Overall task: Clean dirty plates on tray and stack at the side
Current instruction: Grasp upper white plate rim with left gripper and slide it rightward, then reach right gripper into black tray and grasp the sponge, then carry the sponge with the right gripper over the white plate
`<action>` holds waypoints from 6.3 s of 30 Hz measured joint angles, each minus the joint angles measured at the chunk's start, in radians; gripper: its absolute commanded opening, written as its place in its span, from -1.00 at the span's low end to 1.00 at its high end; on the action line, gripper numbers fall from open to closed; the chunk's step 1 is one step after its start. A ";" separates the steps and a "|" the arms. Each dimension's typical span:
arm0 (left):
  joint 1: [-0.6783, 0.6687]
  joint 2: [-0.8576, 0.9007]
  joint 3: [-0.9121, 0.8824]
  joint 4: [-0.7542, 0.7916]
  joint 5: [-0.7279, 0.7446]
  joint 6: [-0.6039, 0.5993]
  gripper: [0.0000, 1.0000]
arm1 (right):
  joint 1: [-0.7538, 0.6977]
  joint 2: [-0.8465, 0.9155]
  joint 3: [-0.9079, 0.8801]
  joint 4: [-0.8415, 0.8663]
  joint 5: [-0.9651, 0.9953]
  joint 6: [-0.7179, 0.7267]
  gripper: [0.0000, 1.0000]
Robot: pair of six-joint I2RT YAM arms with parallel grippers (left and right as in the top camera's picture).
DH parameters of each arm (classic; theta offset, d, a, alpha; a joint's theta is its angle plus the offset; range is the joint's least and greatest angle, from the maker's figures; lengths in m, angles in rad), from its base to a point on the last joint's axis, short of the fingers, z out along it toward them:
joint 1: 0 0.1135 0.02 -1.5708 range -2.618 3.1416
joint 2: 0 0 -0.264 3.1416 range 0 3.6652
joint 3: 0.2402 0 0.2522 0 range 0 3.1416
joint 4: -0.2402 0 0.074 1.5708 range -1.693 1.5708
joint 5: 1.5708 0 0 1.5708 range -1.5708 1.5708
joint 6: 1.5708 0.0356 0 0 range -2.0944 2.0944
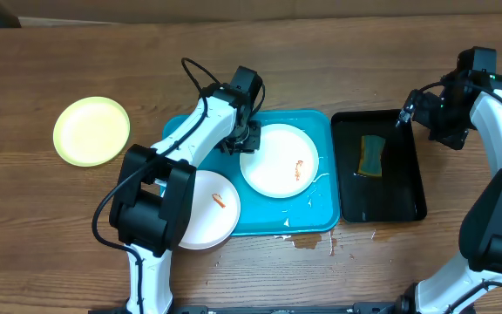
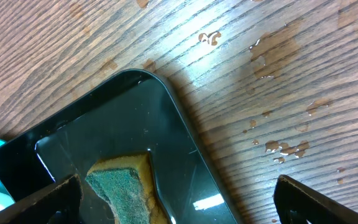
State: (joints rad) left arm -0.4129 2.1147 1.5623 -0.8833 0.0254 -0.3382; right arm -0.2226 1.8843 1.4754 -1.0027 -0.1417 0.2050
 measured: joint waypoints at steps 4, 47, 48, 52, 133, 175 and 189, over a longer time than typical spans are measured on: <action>0.000 0.000 0.000 0.009 -0.012 0.000 -0.35 | 0.000 0.000 0.000 0.000 0.000 0.001 1.00; 0.000 -0.005 -0.047 0.069 0.088 0.023 -0.87 | 0.063 0.000 0.000 -0.219 -0.135 -0.020 0.13; 0.000 -0.005 -0.047 0.069 0.088 0.023 -0.87 | 0.083 0.000 0.000 -0.238 -0.122 -0.019 0.16; 0.000 -0.005 -0.047 0.069 0.087 0.023 -0.85 | 0.177 0.000 -0.011 -0.254 -0.057 -0.010 0.38; 0.000 -0.005 -0.049 0.114 0.080 0.026 -0.92 | 0.277 -0.002 -0.177 -0.087 0.182 -0.022 -0.92; 0.000 -0.005 -0.049 0.072 0.084 0.027 -0.92 | 0.322 -0.002 -0.050 -0.220 0.298 0.072 -0.93; 0.000 -0.005 -0.049 0.072 0.084 0.027 -0.92 | 0.534 -0.001 0.188 -0.193 0.145 0.035 -0.92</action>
State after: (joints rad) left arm -0.4126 2.1098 1.5135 -0.8108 0.1097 -0.3107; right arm 0.3119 1.8835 1.6634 -1.1957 0.0036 0.2398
